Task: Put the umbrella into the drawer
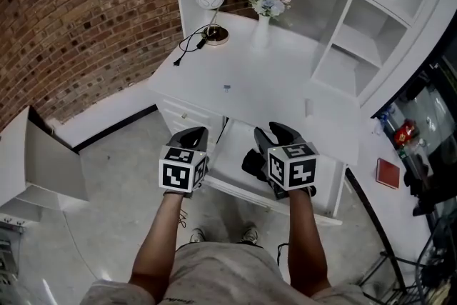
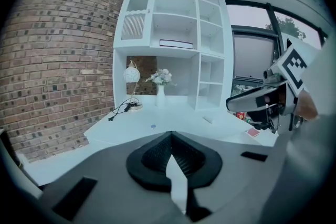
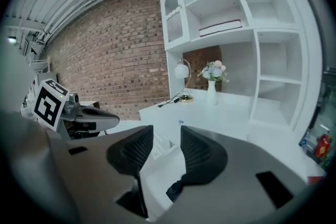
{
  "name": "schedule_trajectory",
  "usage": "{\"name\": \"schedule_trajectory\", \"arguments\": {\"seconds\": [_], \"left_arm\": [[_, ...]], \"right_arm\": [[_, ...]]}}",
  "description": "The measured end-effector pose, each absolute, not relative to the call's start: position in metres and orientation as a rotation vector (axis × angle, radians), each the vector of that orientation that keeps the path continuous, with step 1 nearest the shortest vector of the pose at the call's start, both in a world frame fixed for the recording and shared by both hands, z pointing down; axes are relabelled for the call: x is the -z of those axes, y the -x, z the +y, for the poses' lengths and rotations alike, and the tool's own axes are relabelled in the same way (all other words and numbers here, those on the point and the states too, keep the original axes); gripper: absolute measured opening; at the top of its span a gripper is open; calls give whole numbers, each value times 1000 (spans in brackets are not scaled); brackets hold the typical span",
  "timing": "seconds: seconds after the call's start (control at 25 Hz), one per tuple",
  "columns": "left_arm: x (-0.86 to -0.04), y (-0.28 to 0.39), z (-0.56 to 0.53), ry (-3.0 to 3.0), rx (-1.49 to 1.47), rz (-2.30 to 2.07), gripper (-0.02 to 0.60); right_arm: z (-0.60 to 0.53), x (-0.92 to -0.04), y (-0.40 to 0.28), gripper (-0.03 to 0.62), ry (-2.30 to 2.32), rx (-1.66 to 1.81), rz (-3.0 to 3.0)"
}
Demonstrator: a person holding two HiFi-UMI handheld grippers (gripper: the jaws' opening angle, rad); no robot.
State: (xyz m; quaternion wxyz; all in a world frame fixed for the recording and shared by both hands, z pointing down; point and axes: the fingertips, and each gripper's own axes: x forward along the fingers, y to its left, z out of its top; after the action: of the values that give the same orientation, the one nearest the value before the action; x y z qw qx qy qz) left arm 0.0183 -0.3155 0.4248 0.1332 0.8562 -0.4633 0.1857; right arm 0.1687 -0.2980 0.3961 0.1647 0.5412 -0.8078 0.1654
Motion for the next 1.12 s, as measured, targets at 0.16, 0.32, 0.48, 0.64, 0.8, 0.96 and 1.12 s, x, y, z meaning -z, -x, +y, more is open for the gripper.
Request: {"name": "schedule_trajectory", "arguments": {"seconds": [0.16, 0.32, 0.48, 0.64, 0.8, 0.96, 1.12], "left_arm": [[-412, -13, -318, -2507, -517, -1357, -5], [-402, -13, -320, -2530, -528, -1370, -5], [-397, -9, -321, -2533, -527, -1394, -5], [-389, -7, -321, -2542, -496, -1412, -5], [-385, -6, -322, -2539, -465, -1439, -5], [-383, -5, -320, -2563, -451, -1437, -5], [-382, -3, -319, -2561, -436, -1447, -5]], "right_arm": [[-294, -383, -171, 124, -1621, -380, -2311], [-291, -374, -177, 72, -1696, -321, -2317], [-287, -369, -174, 46, -1715, -261, -2336], [-283, -360, -175, 3, -1750, -225, -2345], [-281, -352, -180, 3, -1770, -181, -2362], [-281, -349, -188, 3, -1792, -156, -2344], [-280, -348, -191, 3, -1806, -150, -2344]]}}
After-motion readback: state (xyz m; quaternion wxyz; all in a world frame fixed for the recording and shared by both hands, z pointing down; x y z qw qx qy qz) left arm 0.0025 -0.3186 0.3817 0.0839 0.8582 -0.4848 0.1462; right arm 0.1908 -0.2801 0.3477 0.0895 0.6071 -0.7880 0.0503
